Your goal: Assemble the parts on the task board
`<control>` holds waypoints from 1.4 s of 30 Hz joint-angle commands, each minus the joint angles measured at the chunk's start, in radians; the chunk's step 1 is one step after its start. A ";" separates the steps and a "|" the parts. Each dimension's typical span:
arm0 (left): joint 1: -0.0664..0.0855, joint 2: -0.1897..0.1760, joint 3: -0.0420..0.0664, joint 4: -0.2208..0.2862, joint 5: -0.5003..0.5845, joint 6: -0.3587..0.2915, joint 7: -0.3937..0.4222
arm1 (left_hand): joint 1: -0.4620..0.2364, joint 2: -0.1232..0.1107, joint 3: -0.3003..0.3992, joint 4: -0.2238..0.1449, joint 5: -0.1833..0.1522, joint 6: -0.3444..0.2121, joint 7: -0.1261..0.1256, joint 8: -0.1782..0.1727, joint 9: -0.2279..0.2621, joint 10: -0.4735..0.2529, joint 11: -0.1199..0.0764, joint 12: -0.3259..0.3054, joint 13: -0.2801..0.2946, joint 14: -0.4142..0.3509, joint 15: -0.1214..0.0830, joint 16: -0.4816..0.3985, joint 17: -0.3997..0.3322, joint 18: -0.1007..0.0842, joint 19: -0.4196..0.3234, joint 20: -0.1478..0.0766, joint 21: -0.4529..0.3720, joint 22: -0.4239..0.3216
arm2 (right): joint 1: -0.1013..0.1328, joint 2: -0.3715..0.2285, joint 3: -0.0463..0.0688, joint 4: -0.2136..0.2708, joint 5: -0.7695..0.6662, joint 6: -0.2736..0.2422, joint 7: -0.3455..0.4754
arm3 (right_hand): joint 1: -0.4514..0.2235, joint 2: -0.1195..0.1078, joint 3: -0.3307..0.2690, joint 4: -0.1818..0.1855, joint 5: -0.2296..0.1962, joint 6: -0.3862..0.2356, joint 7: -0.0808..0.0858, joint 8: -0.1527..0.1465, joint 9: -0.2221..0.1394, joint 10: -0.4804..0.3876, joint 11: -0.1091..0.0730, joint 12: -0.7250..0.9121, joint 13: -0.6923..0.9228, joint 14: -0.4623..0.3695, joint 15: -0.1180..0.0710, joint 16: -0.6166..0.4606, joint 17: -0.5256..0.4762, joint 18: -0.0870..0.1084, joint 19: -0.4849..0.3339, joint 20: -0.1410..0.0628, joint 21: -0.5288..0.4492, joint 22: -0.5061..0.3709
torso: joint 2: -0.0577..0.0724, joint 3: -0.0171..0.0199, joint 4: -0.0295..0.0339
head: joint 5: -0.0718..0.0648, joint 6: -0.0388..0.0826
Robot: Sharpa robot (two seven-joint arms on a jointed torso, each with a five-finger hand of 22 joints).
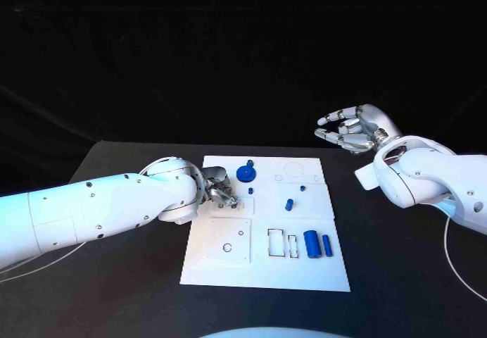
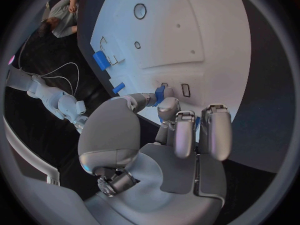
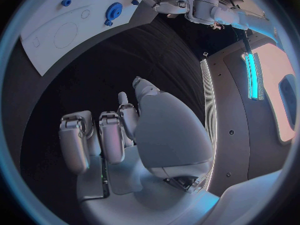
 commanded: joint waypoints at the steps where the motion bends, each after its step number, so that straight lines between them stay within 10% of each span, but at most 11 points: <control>1: 0.000 0.005 0.000 -0.004 -0.004 0.026 -0.003 | 0.010 -0.001 0.216 -0.212 0.004 0.008 -0.005 0.000 0.001 0.007 -0.002 0.002 0.000 0.102 -0.007 0.004 0.263 -0.011 0.009 -0.005 0.006 0.025 | -0.001 0.000 0.000 0.001 -0.010 0.010 0.007 | -0.008 -0.006 0.004 0.001 0.004 0.004 -0.001 0.006 -0.001 -0.009 -0.001 -0.006 0.055 0.085 -0.006 -0.004 0.185 -0.003 0.096 -0.007 -0.003 0.254 | 0.000 -0.0002 -0.0003 | -0.002 0.000; 42: 0.002 0.024 0.000 -0.031 0.020 0.088 -0.011 | 0.010 0.002 0.217 -0.209 0.010 0.009 -0.006 -0.002 0.000 0.010 -0.003 0.003 0.002 0.102 -0.008 0.004 0.263 -0.012 0.010 -0.004 0.007 0.028 | -0.002 -0.001 0.000 0.001 -0.010 0.012 0.007 | -0.011 -0.007 0.007 0.000 0.005 0.005 -0.001 0.008 -0.001 -0.009 -0.002 -0.005 0.056 0.085 -0.006 -0.005 0.184 -0.003 0.096 -0.007 -0.004 0.254 | 0.001 0.0008 0.0006 | -0.004 -0.009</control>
